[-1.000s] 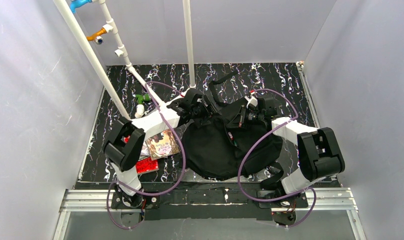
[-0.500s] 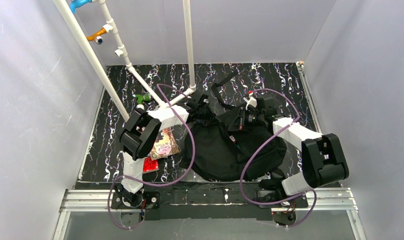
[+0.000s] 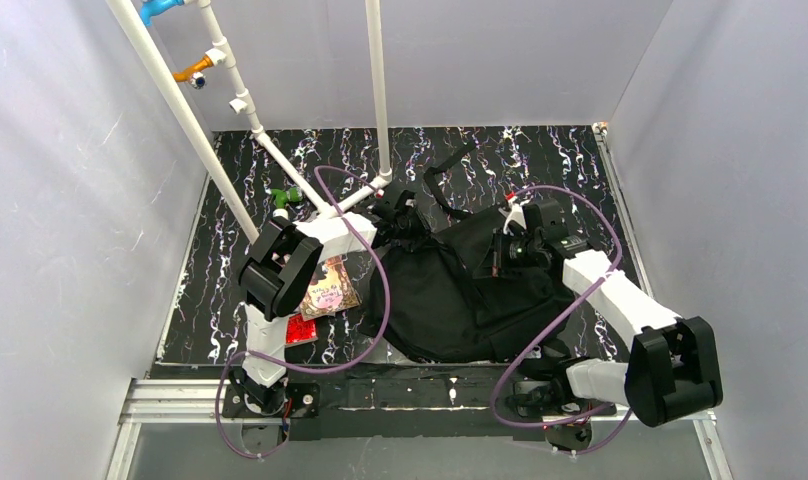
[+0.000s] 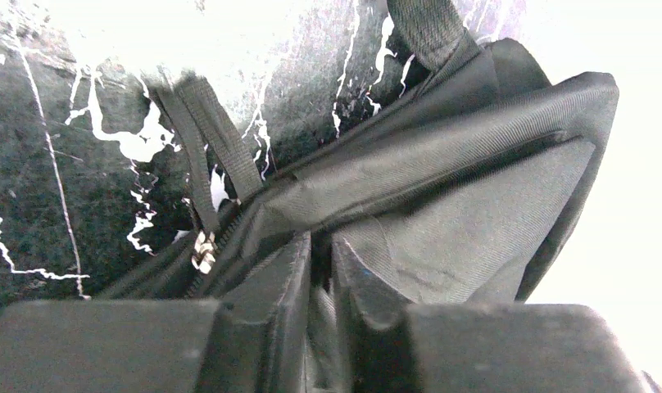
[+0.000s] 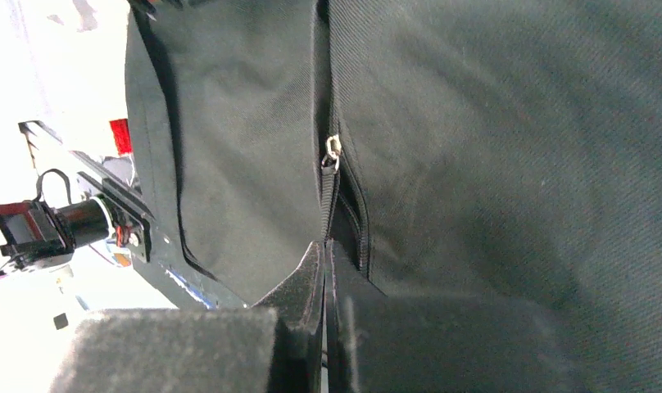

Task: Pack the student bag
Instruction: Zip the student bag at the center of the board.

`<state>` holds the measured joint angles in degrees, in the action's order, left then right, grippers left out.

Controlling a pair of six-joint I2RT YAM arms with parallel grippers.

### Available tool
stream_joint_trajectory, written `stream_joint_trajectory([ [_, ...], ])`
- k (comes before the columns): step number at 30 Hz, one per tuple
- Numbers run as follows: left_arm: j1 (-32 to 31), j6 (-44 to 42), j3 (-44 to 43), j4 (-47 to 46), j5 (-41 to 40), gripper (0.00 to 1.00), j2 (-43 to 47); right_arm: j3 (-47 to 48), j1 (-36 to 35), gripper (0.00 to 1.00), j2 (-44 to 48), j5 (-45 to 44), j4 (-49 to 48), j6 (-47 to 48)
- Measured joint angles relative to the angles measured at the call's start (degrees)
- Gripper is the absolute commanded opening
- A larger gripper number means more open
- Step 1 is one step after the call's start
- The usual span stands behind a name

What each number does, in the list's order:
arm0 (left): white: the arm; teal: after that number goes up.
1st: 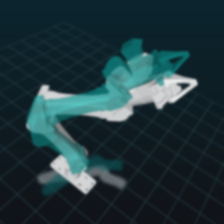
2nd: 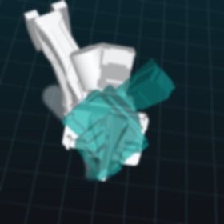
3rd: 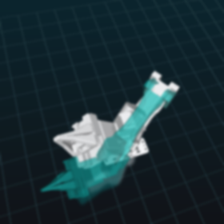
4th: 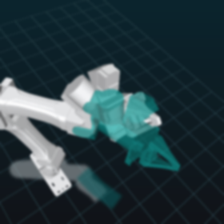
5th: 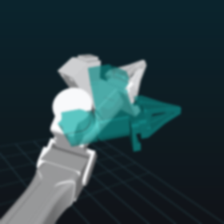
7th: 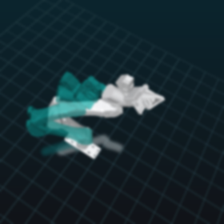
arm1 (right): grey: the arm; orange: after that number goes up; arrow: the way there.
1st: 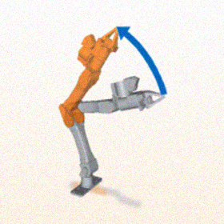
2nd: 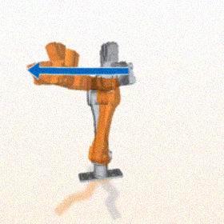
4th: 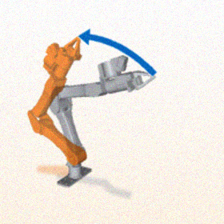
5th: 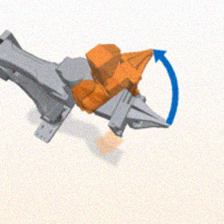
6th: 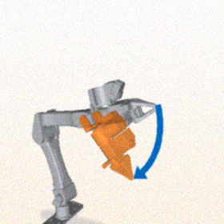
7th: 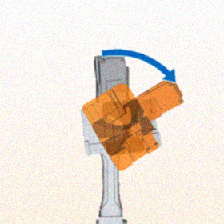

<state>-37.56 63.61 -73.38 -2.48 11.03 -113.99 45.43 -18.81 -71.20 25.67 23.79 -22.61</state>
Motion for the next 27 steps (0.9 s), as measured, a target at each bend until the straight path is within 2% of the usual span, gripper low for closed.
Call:
stream_joint_trajectory([
  [1,0.09,-0.55,0.26,-0.28,0.39,0.33,0.07,-0.44,-0.02,0.01,0.61,-0.28,0.57,-0.17],
  [3,0.42,-1.97,0.28,-0.39,1.55,0.59,0.2,-2.45,-0.02,0.01,2.4,-0.31,1.57,-1.27],
  [4,0.68,-2.73,0.28,-0.55,2.56,0.69,0.39,-3.65,-0.02,0.01,3.5,-0.33,1.97,-1.77],
  [5,0.76,-3.48,0.26,-0.55,3.58,0.85,0.66,-4.39,-0.02,0.01,4.24,-0.31,2.32,-2.14],
  [6,0.87,-3.67,0.26,-0.55,4.92,0.96,1.18,-4.9,-0.02,0.01,4.9,-0.35,2.82,-2.64],
  [7,0.96,-3.61,0.26,-0.46,6.38,0.98,1.92,-4.98,-0.02,0.01,5.2,-0.39,3.26,-2.97],
  [10,0.57,-4.15,0.31,0.59,8.24,0.97,4.59,-4.66,-0.04,0.01,4.9,-0.15,3.21,-3.17],
  [12,-0.48,-3.85,0.13,3.91,7.82,0.91,7.02,-4.17,-0.07,0.01,4.2,0.07,3.13,-3.28],
  [19,-7.43,5.33,-4.46,19.21,3.69,0.83,7.69,-3.96,-0.07,0.01,3.87,0.46,1.95,-4.44],
  [25,-9.18,8.24,-11.89,23.63,1.57,0.41,-0.55,-3.96,-0.07,0.01,4.79,0.28,1.97,-4.83],
  [27,-8.33,8.24,-12.92,24.15,1.36,0.35,-2.67,-3.96,-0.07,0.01,6.08,-0.57,2.62,-4.74],
])
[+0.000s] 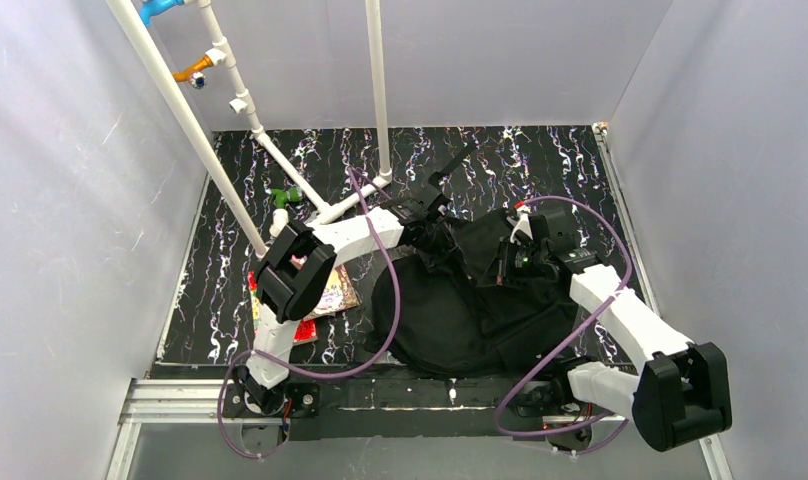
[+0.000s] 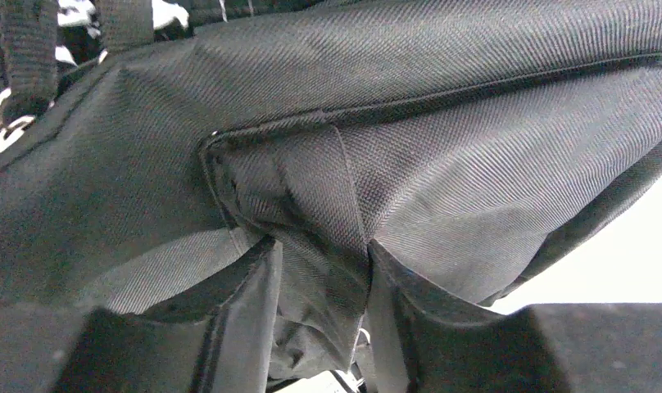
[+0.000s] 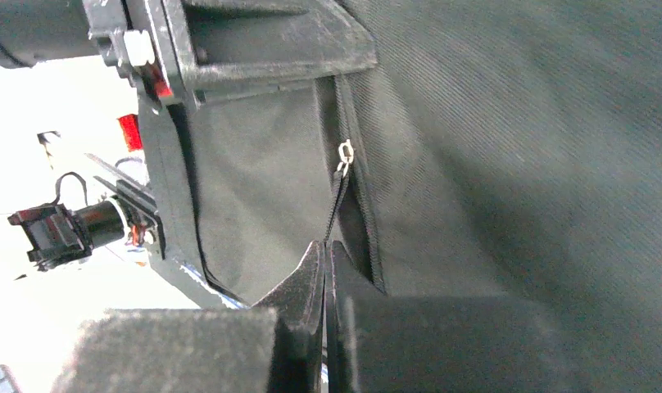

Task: Pack the student bag
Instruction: Zip the student bag at the center of the board.

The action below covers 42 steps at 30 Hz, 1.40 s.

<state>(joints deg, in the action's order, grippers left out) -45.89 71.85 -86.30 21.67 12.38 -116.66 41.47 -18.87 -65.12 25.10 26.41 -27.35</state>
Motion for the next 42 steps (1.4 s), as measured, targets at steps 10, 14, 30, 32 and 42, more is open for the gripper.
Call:
stream_joint_trajectory([
  [10,8.02,-5.33,-5.79,2.16,0.98,0.0,-3.15,-0.52,0.0,0.01,3.67,-5.11,1.77,0.13],
  [14,10.29,-6.43,-5.77,2.27,0.79,0.0,-3.13,-3.1,0.0,0.01,6.34,-9.27,3.19,-2.19],
  [30,12.44,-17.25,5.42,-3.28,6.75,0.98,11.34,9.25,1.57,0.72,-4.22,-24.74,5.03,3.76],
  [32,12.44,-19.91,8.46,-2.99,6.69,0.98,19.04,12.94,2.43,0.81,-6.82,-25.99,4.68,5.81],
  [42,12.33,-28.0,23.71,1.4,3.28,0.98,37.29,5.64,7.58,0.98,0.0,-29.07,6.91,4.44],
])
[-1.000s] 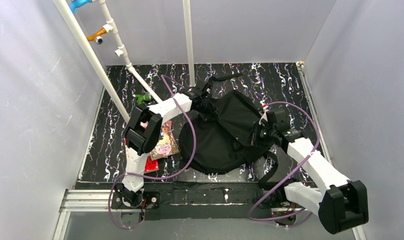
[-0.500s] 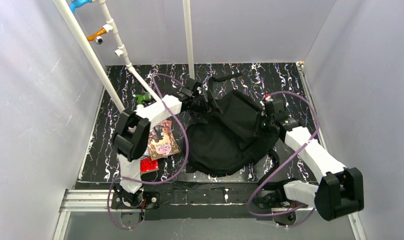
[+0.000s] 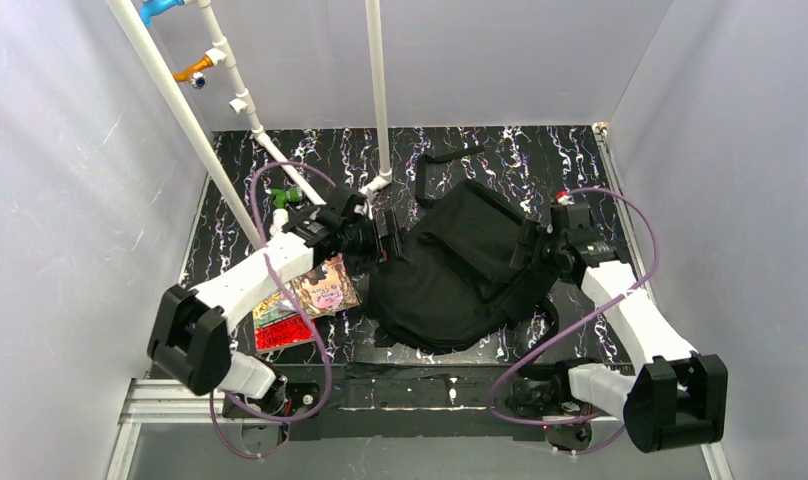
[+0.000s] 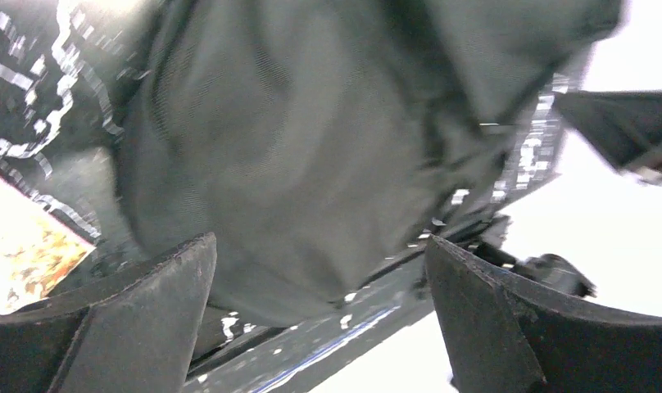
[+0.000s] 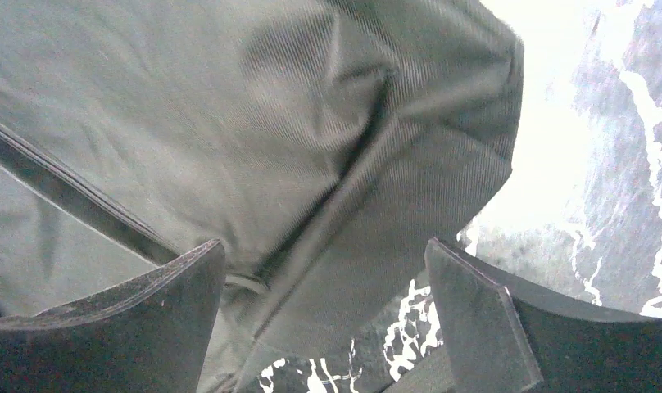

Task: Pack the student bag
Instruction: Zip the student bag at the center of the board.

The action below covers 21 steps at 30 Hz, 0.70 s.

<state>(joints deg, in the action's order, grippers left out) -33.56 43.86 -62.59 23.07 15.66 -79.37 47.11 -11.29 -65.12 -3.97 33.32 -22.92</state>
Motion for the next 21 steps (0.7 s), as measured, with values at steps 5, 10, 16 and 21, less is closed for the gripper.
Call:
stream_joint_trajectory([
  [5,-0.96,-1.01,6.51,1.68,-2.25,0.85,-7.17,-8.46,0.44,0.57,1.95,3.61,-2.95,-2.95],
  [10,-5.53,-0.42,9.68,0.96,-4.85,0.53,-8.9,-9.22,0.66,0.48,-6.01,7.15,-7.87,-3.82],
  [16,-13.6,6.14,14.21,-6.21,-2.47,0.46,-9.2,4.5,1.09,0.69,-23.06,5.35,-11.78,-1.97],
  [21,-14.82,9.27,14.29,-11.17,1.46,0.49,-11.28,17.94,0.94,0.88,-33.53,4.52,-12.17,0.81],
])
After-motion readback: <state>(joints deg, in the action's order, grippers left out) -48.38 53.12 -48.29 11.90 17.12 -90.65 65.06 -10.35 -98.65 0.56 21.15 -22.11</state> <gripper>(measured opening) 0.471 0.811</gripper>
